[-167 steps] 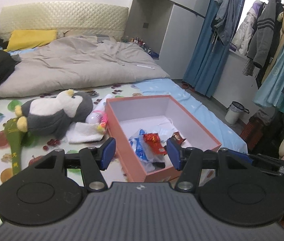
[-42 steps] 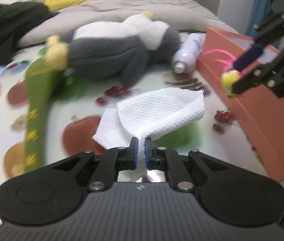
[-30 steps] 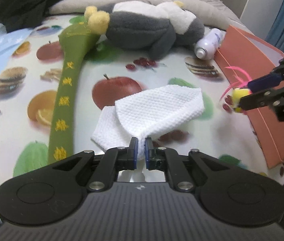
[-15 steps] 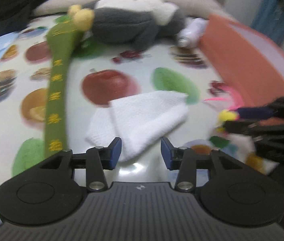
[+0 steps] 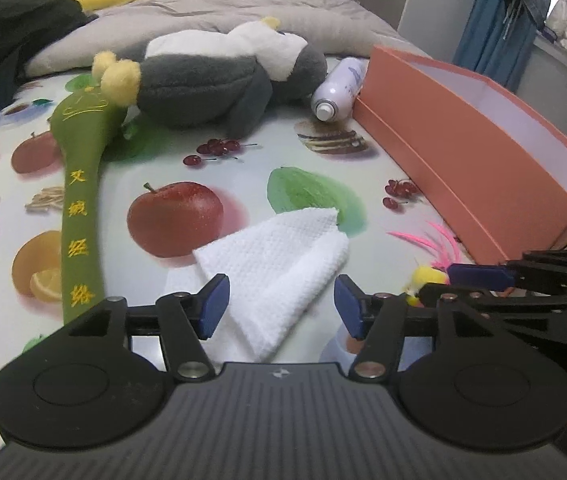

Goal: Organize soft objects

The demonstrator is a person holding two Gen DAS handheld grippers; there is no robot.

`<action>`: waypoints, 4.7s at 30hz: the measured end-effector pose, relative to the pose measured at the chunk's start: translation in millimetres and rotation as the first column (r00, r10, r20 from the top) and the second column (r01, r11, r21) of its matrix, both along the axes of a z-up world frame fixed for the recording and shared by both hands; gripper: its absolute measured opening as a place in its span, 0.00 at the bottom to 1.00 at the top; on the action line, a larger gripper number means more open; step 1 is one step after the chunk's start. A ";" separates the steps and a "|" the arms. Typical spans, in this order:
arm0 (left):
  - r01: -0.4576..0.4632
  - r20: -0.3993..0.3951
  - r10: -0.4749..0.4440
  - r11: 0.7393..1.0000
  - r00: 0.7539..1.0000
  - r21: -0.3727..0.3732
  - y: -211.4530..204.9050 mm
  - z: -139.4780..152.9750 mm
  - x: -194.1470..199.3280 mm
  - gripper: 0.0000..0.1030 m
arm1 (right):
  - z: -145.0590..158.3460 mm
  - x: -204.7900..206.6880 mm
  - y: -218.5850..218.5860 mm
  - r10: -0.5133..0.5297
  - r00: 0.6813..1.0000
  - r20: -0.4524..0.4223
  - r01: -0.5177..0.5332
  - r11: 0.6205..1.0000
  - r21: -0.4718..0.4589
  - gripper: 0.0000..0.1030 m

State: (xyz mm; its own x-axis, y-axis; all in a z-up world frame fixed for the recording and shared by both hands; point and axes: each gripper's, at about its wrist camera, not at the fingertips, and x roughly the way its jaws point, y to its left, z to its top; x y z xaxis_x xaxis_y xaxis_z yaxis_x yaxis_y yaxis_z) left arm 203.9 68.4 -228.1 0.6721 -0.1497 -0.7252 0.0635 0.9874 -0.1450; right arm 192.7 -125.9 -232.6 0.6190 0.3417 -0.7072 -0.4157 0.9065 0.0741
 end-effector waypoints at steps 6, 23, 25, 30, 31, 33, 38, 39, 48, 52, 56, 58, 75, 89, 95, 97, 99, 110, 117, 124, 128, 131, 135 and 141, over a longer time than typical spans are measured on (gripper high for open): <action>0.029 -0.052 -0.027 0.999 0.998 0.034 -5.5 -14.0 11.7 0.62 | -4.0 0.6 -3.7 -0.021 0.999 -0.024 0.022 0.999 0.029 0.32; -0.025 -0.068 0.028 0.999 0.997 0.042 -22.3 1.1 3.2 0.06 | 9.4 -6.4 -9.3 -0.056 0.998 -0.026 0.058 0.996 0.068 0.32; -0.037 -0.061 0.038 0.999 0.997 0.021 -23.9 9.0 -0.4 0.06 | 14.9 -9.4 -12.6 -0.067 0.998 -0.021 0.068 0.995 0.076 0.32; -0.065 -0.041 0.064 0.998 0.997 -0.009 -31.3 30.4 -10.0 0.06 | 28.5 -17.4 -21.6 -0.082 0.997 -0.012 0.083 0.992 0.095 0.32; -0.069 -0.041 0.069 0.997 0.997 -0.019 -32.8 34.6 -11.6 0.06 | 31.5 -18.5 -23.5 -0.084 0.996 -0.011 0.084 0.992 0.097 0.32; -0.072 -0.039 0.071 0.997 0.997 -0.029 -37.4 42.4 -14.1 0.06 | 37.7 -19.0 -26.3 -0.085 0.996 -0.010 0.086 0.991 0.102 0.32; -0.071 -0.032 0.070 0.996 0.997 -0.054 -49.4 66.2 -13.3 0.06 | 60.2 -20.1 -34.7 -0.093 0.996 0.013 0.091 0.988 0.121 0.32; -0.066 -0.029 0.065 0.996 0.997 -0.054 -52.4 71.7 -12.2 0.06 | 65.4 -20.0 -37.1 -0.097 0.995 0.015 0.094 0.987 0.128 0.32; -0.038 0.037 0.042 0.995 0.998 -0.090 -73.9 136.9 2.6 0.06 | 124.9 -12.8 -56.8 -0.111 0.989 0.094 0.096 0.983 0.156 0.32; -0.017 0.070 0.024 0.995 0.997 -0.098 -81.3 165.3 12.6 0.06 | 153.2 -5.4 -64.9 -0.126 0.982 0.137 0.101 0.979 0.176 0.32; 0.003 0.100 0.008 0.994 0.995 -0.110 -87.2 191.0 22.7 0.06 | 178.5 2.9 -71.8 -0.146 0.974 0.176 0.111 0.974 0.199 0.32; 0.012 0.115 0.002 0.993 0.993 -0.119 -89.8 203.7 29.0 0.06 | 190.3 7.3 -75.0 -0.152 0.969 0.194 0.112 0.972 0.205 0.32; 0.154 0.148 -0.132 0.977 0.980 -0.148 -166.7 240.2 110.0 0.06 | 222.8 52.5 -142.7 -0.279 0.930 0.240 0.227 0.948 0.221 0.32; 0.209 -0.045 -0.216 0.971 0.975 -0.118 -226.9 146.8 192.0 0.06 | 142.1 109.1 -191.3 -0.367 0.929 0.054 0.354 0.920 0.170 0.32; 0.213 -0.115 -0.224 0.972 0.968 -0.103 -234.0 110.7 214.1 0.06 | 103.3 121.0 -201.7 -0.379 0.924 -0.041 0.381 0.912 0.154 0.32; 0.212 -0.135 -0.224 0.972 0.965 -0.100 -234.4 101.8 216.9 0.10 | 94.8 123.7 -204.8 -0.386 0.920 -0.066 0.391 0.907 0.157 0.33; 0.209 -0.158 -0.223 0.973 0.962 -0.099 -234.2 95.4 220.6 0.32 | 89.2 126.6 -206.3 -0.392 0.916 -0.088 0.402 0.902 0.156 0.34; 0.231 -0.062 -0.236 0.970 0.970 -0.077 -227.0 138.2 199.8 0.56 | 114.5 120.0 -207.9 -0.394 0.917 -0.057 0.398 0.899 0.184 0.38; 0.233 0.023 -0.232 0.971 0.973 -0.051 -221.7 190.4 157.4 0.56 | 157.9 84.8 -202.6 -0.389 0.921 0.030 0.375 0.903 0.210 0.38; 0.223 0.101 -0.217 0.973 0.971 -0.058 -206.4 229.1 106.7 0.56 | 194.8 40.9 -194.7 -0.392 0.914 0.104 0.361 0.904 0.229 0.38; 0.228 0.139 -0.219 0.972 0.966 -0.058 -199.4 245.0 75.6 0.56 | 210.9 14.1 -187.7 -0.394 0.908 0.141 0.357 0.905 0.231 0.38; 0.230 0.164 -0.217 0.971 0.962 -0.065 -192.6 254.6 52.8 0.56 | 218.7 -3.6 -181.8 -0.397 0.903 0.166 0.356 0.906 0.230 0.38; 0.231 0.190 -0.215 0.971 0.958 -0.066 -184.6 263.0 23.0 0.56 | 226.1 -28.3 -173.5 -0.401 0.897 0.185 0.356 0.904 0.236 0.38; 0.239 0.210 -0.221 0.969 0.952 -0.063 -177.1 267.3 -15.9 0.56 | 228.2 -56.8 -162.0 -0.406 0.892 0.200 0.361 0.905 0.227 0.38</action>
State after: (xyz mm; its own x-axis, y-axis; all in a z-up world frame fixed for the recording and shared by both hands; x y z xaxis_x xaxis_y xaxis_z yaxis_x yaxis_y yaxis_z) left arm 188.0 -108.7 39.2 0.7416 -0.3735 -0.5573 0.3238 0.9268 -0.1902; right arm 135.9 -288.0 -4.4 0.8685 0.1499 -0.4726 -0.0640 0.9791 0.1930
